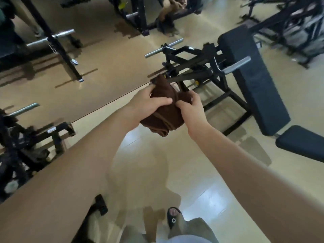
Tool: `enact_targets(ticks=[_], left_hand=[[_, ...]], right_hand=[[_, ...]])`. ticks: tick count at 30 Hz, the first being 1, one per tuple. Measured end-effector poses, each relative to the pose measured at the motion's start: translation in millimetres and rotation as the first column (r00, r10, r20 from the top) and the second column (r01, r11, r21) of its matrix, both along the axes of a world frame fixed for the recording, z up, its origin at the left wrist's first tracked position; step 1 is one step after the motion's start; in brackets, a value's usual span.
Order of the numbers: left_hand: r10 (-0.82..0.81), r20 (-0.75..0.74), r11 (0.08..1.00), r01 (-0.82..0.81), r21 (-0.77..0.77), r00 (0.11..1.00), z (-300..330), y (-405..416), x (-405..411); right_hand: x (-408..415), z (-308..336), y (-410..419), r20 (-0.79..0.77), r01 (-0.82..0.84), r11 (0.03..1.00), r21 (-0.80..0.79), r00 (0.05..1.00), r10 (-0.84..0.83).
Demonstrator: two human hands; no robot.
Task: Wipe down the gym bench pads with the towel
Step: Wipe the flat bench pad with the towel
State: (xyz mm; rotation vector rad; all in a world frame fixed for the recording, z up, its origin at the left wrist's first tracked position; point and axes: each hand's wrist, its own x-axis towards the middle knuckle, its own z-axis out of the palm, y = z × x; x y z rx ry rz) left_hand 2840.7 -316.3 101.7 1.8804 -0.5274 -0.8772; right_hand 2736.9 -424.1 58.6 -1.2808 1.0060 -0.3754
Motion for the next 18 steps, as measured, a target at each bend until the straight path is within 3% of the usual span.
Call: enact_targets(ticks=[9, 18], left_hand=[[-0.207, -0.037, 0.978, 0.208, 0.017, 0.978, -14.7, -135.8, -7.5], [-0.442, -0.118, 0.897, 0.442, -0.034, 0.889, -29.1, -272.5, 5.1]], right_hand=[[-21.2, -16.5, -102.5, 0.050, 0.075, 0.982, 0.171, 0.995, -0.085], [-13.0, -31.1, -203.1, 0.014, 0.321, 0.927, 0.195, 0.944, -0.329]])
